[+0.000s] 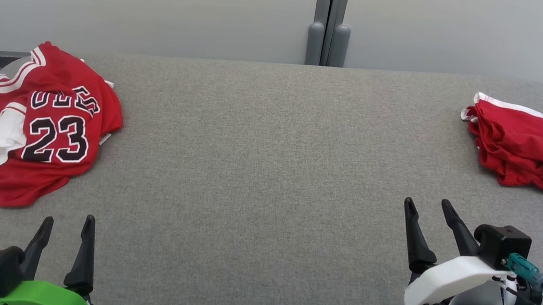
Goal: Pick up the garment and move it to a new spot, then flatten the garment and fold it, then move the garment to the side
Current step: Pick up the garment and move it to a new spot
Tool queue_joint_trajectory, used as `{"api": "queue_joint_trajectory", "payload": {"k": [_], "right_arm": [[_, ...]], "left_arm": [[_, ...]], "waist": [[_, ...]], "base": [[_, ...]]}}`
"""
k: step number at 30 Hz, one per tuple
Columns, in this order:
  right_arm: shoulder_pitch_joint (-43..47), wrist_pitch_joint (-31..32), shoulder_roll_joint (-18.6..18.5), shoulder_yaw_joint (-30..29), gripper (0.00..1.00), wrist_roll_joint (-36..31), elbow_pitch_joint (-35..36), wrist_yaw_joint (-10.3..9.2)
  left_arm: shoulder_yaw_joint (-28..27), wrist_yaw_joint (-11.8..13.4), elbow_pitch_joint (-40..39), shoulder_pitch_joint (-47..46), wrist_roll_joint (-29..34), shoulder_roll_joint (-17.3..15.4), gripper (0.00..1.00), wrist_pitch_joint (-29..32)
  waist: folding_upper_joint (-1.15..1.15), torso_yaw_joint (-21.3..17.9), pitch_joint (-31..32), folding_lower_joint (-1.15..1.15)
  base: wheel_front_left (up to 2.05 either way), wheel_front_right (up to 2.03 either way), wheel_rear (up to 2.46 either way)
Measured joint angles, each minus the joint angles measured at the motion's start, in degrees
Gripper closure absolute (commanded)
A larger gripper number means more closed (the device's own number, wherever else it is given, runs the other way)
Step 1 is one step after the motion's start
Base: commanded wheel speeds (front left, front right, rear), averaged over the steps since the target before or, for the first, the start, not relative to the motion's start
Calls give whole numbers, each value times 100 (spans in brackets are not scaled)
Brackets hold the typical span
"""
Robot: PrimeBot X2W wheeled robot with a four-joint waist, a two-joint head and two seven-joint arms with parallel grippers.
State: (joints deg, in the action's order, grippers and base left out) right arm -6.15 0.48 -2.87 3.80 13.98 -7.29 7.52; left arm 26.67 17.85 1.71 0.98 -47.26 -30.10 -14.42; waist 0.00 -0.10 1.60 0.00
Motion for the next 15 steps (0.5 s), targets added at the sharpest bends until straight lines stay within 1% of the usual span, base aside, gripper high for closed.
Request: {"api": "queue_joint_trajectory", "payload": {"k": [11,15], "right_arm": [[1,-5,1,-15,0,41,30,0],[8,-14,1,-49,0,45,57,0]], "left_arm": [[16,-25,34,-73,0,-8,0,22],[-11,-27,60,-96,0,-16,0,22]], "waist": [[0,125,-15,0],[0,270,-20,0]], "base": [[0,0,0],[0,0,0]]}}
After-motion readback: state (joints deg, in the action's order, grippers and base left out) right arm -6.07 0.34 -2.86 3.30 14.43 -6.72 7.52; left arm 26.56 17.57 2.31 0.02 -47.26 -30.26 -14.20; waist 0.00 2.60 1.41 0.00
